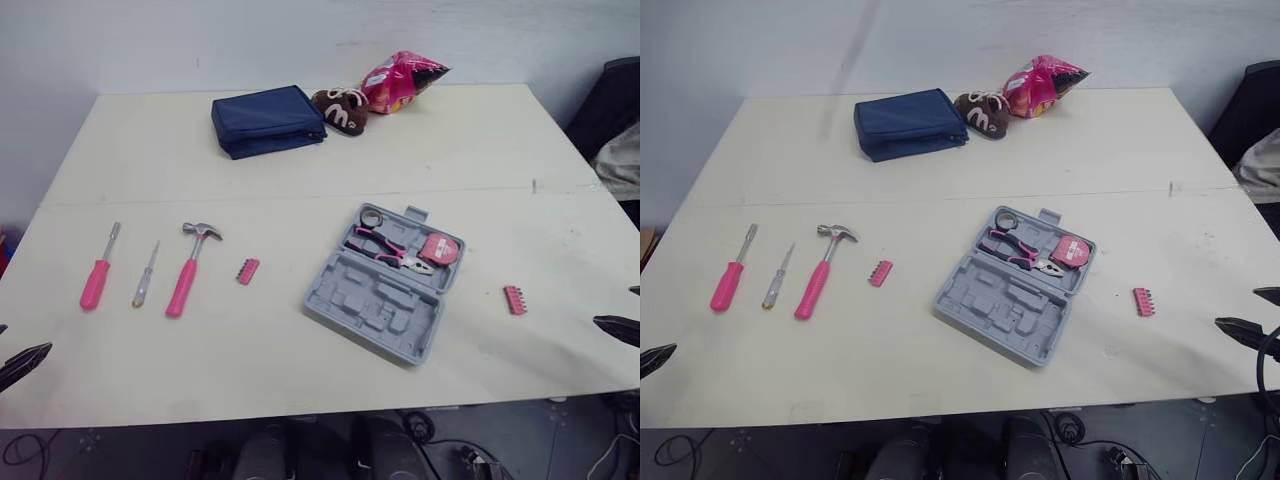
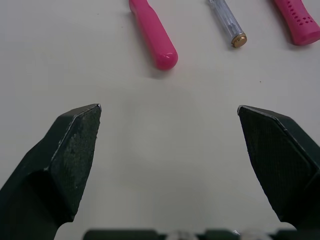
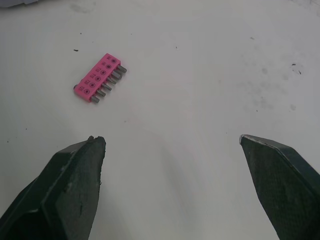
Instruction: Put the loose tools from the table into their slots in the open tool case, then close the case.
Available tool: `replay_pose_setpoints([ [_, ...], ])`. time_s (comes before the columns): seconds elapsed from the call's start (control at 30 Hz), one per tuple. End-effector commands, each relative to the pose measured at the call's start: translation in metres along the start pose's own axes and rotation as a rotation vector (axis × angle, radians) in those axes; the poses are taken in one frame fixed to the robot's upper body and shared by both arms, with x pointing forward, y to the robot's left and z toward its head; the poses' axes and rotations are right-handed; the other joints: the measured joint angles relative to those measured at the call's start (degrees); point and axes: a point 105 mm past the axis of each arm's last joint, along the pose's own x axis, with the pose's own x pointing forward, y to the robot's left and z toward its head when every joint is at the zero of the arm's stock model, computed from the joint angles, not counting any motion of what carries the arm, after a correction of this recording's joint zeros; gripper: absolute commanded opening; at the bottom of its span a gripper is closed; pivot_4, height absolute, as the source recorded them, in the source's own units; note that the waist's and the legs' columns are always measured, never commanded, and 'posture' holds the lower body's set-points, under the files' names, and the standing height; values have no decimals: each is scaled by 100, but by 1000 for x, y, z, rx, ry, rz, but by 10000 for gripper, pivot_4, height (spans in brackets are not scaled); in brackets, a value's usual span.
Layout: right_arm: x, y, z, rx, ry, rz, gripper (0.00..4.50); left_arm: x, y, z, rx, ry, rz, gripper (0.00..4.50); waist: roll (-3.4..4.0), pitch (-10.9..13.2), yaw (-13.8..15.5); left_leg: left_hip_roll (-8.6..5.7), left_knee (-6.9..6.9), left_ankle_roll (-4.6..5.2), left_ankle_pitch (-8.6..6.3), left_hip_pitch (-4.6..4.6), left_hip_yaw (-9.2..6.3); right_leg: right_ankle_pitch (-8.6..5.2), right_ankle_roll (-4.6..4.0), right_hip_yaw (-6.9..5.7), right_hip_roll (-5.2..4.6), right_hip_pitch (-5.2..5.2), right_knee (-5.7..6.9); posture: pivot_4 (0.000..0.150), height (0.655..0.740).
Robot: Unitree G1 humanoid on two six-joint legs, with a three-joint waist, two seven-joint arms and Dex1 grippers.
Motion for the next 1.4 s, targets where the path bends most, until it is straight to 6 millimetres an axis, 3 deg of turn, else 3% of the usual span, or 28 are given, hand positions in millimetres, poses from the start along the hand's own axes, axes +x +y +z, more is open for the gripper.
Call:
replay_pose_setpoints([
  [0.03,-3,-5,7,-23,-29,-28,45000,0,3,8,47,2,-1,44288,0,0,1,0,0,0,0,1,1,0,0,1,0,0,0,1500,7400],
  [0.17,-5,-4,10,-34,-45,-47,45000,14,-4,12,84,25,-55,44288,0,0,10,0,-6,-18,-10,17,8,0,0,8,0,10,1,1500,7400],
  [0.37,11,25,27,-56,-107,10,45000,49,-38,52,185,-61,-221,44288,0,0,21,-1,-10,-25,-11,19,8,0,1,10,0,14,1,1500,7400],
  [0.63,51,91,47,-32,-131,94,45000,130,-144,105,427,-117,-625,44288,2,-2,117,-3,-11,-7,10,29,13,2,4,15,17,23,11,1500,7400],
  [0.67,57,97,48,-22,-125,103,45000,140,-156,108,456,-111,-668,41827,0,-3,136,-4,-11,-7,10,32,18,3,6,17,22,25,20,1500,7400],
  [0.73,65,105,48,-15,-117,121,39977,156,-169,112,495,-99,-707,36021,0,-3,152,-5,-6,-6,12,34,30,4,8,25,35,25,32,1500,7400],
  [0.8,73,118,49,-28,-107,161,32055,176,-185,119,519,-103,-753,26687,-2,-2,167,-5,-2,0,20,35,47,4,9,25,59,19,36,1500,7400],
  [0.93,87,129,50,-44,-93,184,10799,214,-210,131,566,-106,-793,6972,-9,-1,208,3,18,4,21,32,58,13,26,28,110,19,36,1500,7400],
  [1.0,93,131,51,-43,-89,184,600,227,-220,134,583,-104,-813,0,-10,-1,222,3,19,8,20,31,61,15,29,33,112,18,33,1500,7400],
  [1.23,113,139,56,-60,-85,179,600,269,-273,155,594,-143,-901,0,-19,3,295,6,27,13,20,27,70,16,32,38,117,12,32,1500,7400],
  [1.4,121,143,58,-61,-91,182,600,281,-301,160,616,-146,-937,0,-26,7,288,4,28,18,18,21,69,17,34,34,116,9,27,1500,7400],
])
